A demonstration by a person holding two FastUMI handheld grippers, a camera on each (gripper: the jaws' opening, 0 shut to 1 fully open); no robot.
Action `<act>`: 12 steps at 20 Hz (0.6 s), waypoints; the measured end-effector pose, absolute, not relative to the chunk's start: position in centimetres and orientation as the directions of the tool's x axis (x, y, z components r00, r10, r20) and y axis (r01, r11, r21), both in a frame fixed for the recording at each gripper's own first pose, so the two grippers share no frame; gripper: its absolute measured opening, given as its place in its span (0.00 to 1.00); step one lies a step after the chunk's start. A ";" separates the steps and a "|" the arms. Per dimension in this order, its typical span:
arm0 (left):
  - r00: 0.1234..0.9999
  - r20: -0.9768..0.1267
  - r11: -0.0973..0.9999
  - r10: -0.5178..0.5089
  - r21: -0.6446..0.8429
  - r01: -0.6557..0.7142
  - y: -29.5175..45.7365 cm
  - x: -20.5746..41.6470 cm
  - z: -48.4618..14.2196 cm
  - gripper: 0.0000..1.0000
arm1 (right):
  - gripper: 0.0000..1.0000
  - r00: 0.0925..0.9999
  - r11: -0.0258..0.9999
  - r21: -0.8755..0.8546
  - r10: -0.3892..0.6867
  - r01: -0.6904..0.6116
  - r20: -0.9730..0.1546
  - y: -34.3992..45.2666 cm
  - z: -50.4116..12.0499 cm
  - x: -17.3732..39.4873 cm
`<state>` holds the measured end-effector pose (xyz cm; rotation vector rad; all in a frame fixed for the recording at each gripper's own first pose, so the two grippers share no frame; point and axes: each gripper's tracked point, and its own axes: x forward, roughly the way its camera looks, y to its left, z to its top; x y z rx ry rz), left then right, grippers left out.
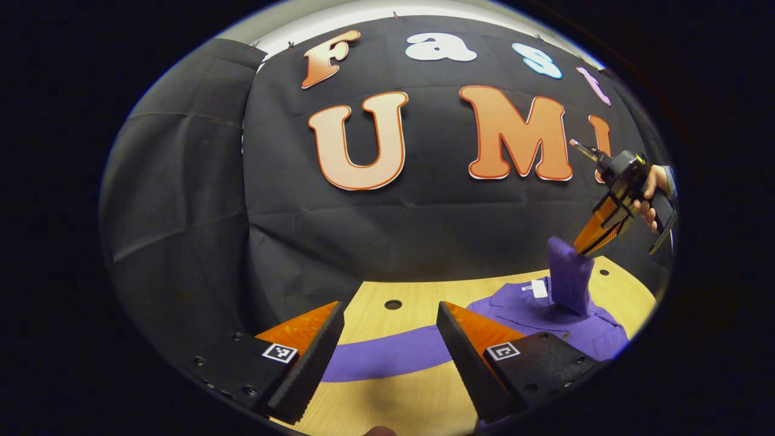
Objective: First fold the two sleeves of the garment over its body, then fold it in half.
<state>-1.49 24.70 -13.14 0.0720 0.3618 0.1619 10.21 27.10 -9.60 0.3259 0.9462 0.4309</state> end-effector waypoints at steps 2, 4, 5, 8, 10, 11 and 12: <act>0.917 -0.358 0.983 0.178 0.108 -0.149 25.4 -1.1 -13.6 0.97 | 0.11 0.527 0.869 0.450 0.485 -0.205 -0.698 27.0 -9.3 10.5; 0.912 -0.368 0.982 0.182 0.116 -0.150 26.1 -0.4 -13.9 0.97 | 0.13 0.550 0.875 0.439 0.474 -0.205 -0.687 26.4 -9.1 10.8; 0.907 -0.379 0.982 0.183 0.115 -0.150 26.4 0.1 -14.1 0.97 | 0.19 0.562 0.873 0.438 0.477 -0.215 -0.676 26.3 -8.8 10.7; 0.885 -0.429 0.983 0.180 0.112 -0.146 28.0 1.4 -15.0 0.97 | 0.39 0.602 0.876 0.419 0.473 -0.241 -0.643 25.5 -7.8 10.4; 0.846 -0.507 0.986 0.167 0.091 -0.140 29.2 2.3 -16.8 0.97 | 0.51 0.638 0.878 0.398 0.469 -0.266 -0.611 25.0 -7.1 10.2; 0.816 -0.552 0.985 0.170 0.082 -0.150 30.0 2.5 -17.8 0.97 | 0.58 0.657 0.881 0.384 0.464 -0.276 -0.594 24.5 -6.7 9.9; 0.788 -0.591 0.984 0.173 0.071 -0.163 30.7 3.1 -18.9 0.92 | 0.62 0.674 0.885 0.370 0.458 -0.283 -0.580 24.0 -6.3 9.7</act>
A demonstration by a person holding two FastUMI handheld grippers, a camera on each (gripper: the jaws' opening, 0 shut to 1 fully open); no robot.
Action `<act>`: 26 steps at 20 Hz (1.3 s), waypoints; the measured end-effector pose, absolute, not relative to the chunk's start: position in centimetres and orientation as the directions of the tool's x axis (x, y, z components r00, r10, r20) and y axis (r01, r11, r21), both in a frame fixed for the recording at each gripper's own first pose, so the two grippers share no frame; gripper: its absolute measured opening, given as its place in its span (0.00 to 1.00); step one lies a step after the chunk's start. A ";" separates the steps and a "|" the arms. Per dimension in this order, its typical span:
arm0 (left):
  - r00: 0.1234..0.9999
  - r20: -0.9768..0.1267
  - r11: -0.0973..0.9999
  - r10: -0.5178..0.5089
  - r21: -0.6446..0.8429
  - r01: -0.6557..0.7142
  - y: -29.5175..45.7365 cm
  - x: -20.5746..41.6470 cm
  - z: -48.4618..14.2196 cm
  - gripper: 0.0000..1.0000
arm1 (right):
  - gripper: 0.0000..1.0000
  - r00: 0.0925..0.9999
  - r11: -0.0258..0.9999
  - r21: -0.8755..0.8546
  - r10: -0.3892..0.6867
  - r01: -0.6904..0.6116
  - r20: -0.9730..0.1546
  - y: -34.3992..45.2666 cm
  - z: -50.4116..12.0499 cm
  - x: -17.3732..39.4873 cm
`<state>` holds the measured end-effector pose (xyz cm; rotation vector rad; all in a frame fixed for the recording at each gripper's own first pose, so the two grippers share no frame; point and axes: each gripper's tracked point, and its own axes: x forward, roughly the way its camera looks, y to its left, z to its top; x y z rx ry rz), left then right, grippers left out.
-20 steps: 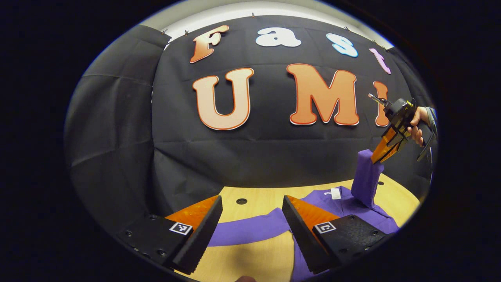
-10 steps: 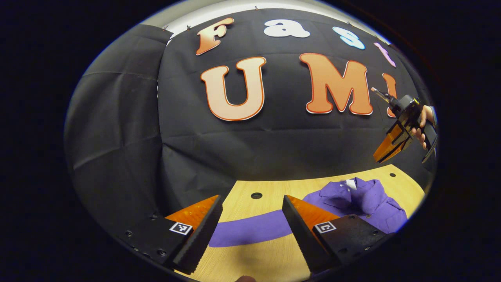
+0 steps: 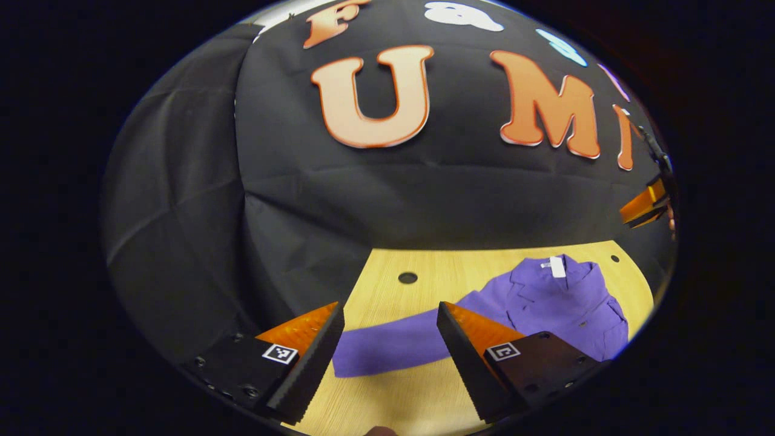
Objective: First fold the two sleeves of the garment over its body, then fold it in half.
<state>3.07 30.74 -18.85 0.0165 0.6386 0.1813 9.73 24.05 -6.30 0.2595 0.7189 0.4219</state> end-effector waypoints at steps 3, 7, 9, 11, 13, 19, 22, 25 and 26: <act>0.691 -0.700 0.976 0.181 0.044 -0.211 32.4 4.3 -22.4 0.98 | 0.82 0.721 0.897 0.341 0.432 -0.281 -0.542 22.1 -5.4 8.9; 0.564 -0.811 0.971 0.153 0.017 -0.239 33.3 4.1 -27.4 0.98 | 0.94 0.789 0.914 0.323 0.383 -0.247 -0.481 19.2 -4.0 8.6; 0.495 -0.860 0.969 0.123 -0.004 -0.247 33.5 3.7 -29.5 0.98 | 0.96 0.822 0.926 0.299 0.349 -0.229 -0.451 17.5 -3.4 8.3; 0.414 -0.905 0.964 0.097 -0.018 -0.264 34.2 3.4 -32.1 0.98 | 0.96 0.844 0.938 0.280 0.315 -0.206 -0.434 16.1 -3.1 7.8; 0.328 -0.942 0.958 0.073 -0.025 -0.287 35.0 3.0 -34.6 0.99 | 0.95 0.862 0.943 0.273 0.295 -0.192 -0.413 15.0 -2.7 7.4; 0.147 -0.989 0.945 0.006 -0.043 -0.324 34.8 3.0 -41.1 0.98 | 0.95 0.925 0.970 0.208 0.188 -0.123 -0.329 10.8 -1.1 6.3; 0.087 -0.996 0.943 -0.010 -0.038 -0.331 35.1 3.0 -43.9 0.99 | 0.95 0.943 0.981 0.166 0.149 -0.102 -0.299 9.5 -0.5 5.3; 0.039 -0.999 0.942 -0.013 -0.025 -0.336 36.3 2.9 -45.5 0.98 | 1.00 0.947 0.987 0.140 0.121 -0.082 -0.298 8.7 -0.5 4.7; 0.022 -1.000 0.941 -0.001 -0.009 -0.339 36.9 2.7 -46.0 0.98 | 0.95 0.946 0.987 0.140 0.116 -0.076 -0.304 8.5 -0.6 4.3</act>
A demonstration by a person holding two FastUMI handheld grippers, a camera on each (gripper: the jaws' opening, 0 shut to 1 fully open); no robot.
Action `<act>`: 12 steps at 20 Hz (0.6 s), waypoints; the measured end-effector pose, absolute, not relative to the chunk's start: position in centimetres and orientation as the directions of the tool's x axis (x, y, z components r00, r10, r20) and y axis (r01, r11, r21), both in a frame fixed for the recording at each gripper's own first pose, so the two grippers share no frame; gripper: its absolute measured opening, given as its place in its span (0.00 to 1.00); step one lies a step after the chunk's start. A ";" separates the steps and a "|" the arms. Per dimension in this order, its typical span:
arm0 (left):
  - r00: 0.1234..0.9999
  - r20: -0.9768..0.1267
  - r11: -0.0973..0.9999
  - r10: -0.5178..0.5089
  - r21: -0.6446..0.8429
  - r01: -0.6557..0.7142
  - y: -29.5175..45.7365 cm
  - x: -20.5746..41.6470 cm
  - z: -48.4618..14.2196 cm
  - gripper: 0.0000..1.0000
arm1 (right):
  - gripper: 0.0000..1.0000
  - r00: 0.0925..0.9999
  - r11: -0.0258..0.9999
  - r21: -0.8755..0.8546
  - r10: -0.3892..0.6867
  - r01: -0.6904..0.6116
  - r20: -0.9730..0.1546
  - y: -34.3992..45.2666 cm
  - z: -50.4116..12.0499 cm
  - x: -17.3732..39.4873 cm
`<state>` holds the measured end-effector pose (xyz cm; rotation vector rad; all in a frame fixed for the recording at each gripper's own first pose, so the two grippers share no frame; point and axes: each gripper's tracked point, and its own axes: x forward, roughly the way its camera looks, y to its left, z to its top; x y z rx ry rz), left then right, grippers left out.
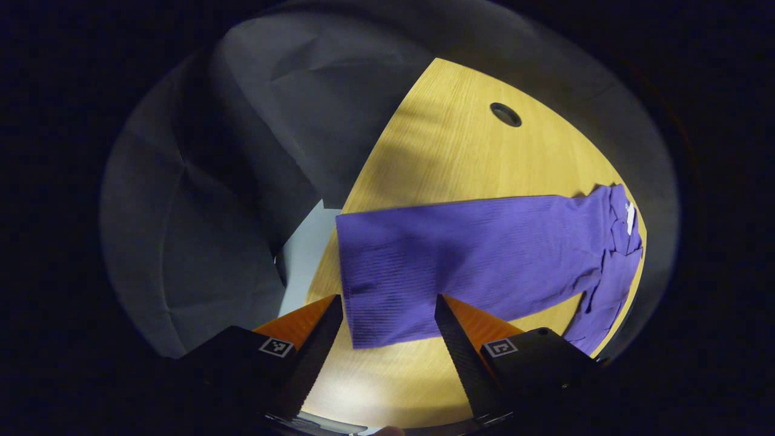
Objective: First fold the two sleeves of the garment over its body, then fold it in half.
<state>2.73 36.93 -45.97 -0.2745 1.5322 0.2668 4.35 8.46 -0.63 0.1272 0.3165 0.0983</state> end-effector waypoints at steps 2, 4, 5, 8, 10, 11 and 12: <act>0.021 -1.000 0.934 -0.015 -0.021 -0.357 37.2 2.9 -46.7 0.98 | 1.00 0.946 0.987 0.145 0.111 -0.069 -0.306 8.1 -0.7 4.1; 0.020 -1.000 0.932 -0.005 -0.012 -0.363 37.9 3.2 -46.9 0.96 | 0.95 0.943 0.987 0.150 0.103 -0.058 -0.317 7.7 -1.0 3.9; 0.022 -1.000 0.931 -0.007 -0.014 -0.364 38.1 3.5 -46.9 0.95 | 0.96 0.942 0.986 0.158 0.107 -0.059 -0.318 7.6 -0.9 3.9; -0.004 -1.000 0.926 0.023 0.023 -0.378 38.5 3.1 -47.0 0.79 | 0.95 0.940 0.979 0.199 0.117 -0.054 -0.320 7.2 -1.0 4.0; -0.010 -1.000 0.926 0.018 0.021 -0.377 37.9 3.4 -47.0 0.65 | 0.95 0.941 0.980 0.195 0.111 -0.049 -0.319 6.6 -1.1 4.1; -0.014 -1.000 0.925 0.011 0.015 -0.380 37.3 3.7 -46.9 0.55 | 0.95 0.942 0.982 0.181 0.102 -0.045 -0.319 6.1 -1.2 4.2; -0.014 -1.000 0.925 0.007 0.011 -0.380 36.9 4.0 -47.2 0.43 | 0.95 0.941 0.984 0.171 0.101 -0.047 -0.322 5.9 -1.4 4.2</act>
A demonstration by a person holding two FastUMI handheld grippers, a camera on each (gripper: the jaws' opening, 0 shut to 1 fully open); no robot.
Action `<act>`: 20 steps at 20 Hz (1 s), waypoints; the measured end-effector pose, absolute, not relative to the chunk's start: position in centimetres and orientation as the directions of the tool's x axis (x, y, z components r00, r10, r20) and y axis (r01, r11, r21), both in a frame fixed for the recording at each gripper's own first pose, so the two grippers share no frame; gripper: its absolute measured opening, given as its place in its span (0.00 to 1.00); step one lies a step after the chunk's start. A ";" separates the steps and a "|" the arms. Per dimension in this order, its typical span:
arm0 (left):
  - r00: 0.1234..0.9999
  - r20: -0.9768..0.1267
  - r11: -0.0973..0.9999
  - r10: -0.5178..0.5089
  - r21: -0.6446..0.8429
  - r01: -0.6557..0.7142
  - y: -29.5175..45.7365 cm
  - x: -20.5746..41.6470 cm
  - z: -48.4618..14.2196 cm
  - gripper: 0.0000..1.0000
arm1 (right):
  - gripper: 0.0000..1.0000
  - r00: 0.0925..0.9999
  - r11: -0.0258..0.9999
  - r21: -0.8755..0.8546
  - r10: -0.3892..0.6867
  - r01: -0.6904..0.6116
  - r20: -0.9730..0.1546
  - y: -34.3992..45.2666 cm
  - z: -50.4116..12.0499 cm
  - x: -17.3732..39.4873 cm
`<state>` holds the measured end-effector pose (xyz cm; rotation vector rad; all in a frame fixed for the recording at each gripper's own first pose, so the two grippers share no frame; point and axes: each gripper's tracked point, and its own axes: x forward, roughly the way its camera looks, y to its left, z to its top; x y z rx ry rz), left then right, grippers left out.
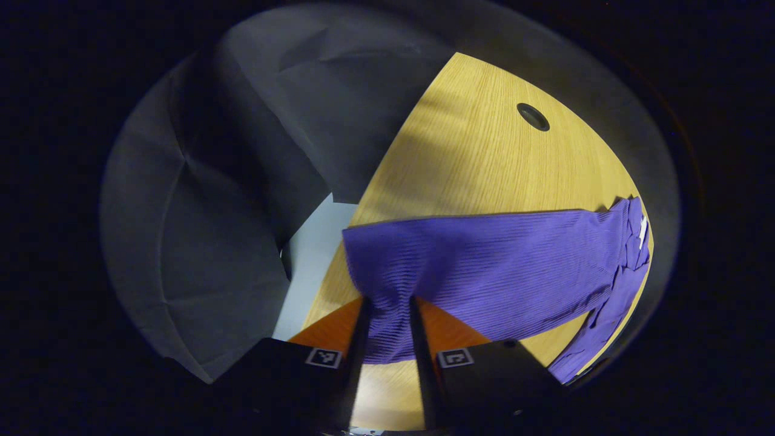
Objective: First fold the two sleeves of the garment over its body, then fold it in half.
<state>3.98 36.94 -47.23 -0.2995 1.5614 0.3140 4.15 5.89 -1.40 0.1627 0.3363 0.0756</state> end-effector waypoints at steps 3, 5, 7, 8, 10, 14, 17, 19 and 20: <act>-0.020 -1.000 0.915 -0.008 0.001 -0.404 35.9 4.0 -46.8 0.16 | 0.95 0.939 0.985 0.165 0.101 -0.048 -0.329 5.0 -1.7 4.0; 0.012 -1.000 0.915 -0.021 -0.024 -0.404 34.9 4.8 -45.3 0.13 | 1.00 0.938 0.985 0.168 0.102 -0.048 -0.332 4.0 -2.1 3.9; 0.057 -0.998 0.928 -0.019 -0.038 -0.372 33.9 5.8 -42.8 0.12 | 0.95 0.934 0.982 0.182 0.108 -0.047 -0.340 3.0 -2.5 3.9; 0.085 -0.996 0.936 -0.026 -0.054 -0.347 32.9 6.5 -41.4 0.10 | 0.95 0.936 0.980 0.192 0.108 -0.045 -0.336 2.5 -2.4 4.0; 0.131 -0.990 0.952 -0.047 -0.084 -0.293 30.2 7.9 -38.5 0.10 | 0.95 0.936 0.976 0.210 0.122 -0.053 -0.329 1.8 -2.5 4.1; 0.211 -0.974 0.980 -0.078 -0.114 -0.162 24.4 9.8 -32.2 0.10 | 0.95 0.936 0.967 0.239 0.157 -0.082 -0.316 0.7 -2.8 4.3; 0.261 -0.960 0.990 -0.100 -0.121 -0.066 19.5 11.7 -27.7 0.10 | 0.95 0.931 0.961 0.254 0.187 -0.108 -0.313 0.1 -3.4 4.4; 0.281 -0.953 0.992 -0.118 -0.123 0.002 15.9 12.6 -25.4 0.10 | 0.95 0.924 0.953 0.274 0.218 -0.131 -0.313 -0.4 -3.6 4.2; 0.285 -0.950 0.992 -0.127 -0.122 0.036 14.0 13.2 -24.3 0.10 | 0.95 0.923 0.948 0.285 0.228 -0.139 -0.309 -0.6 -3.6 4.0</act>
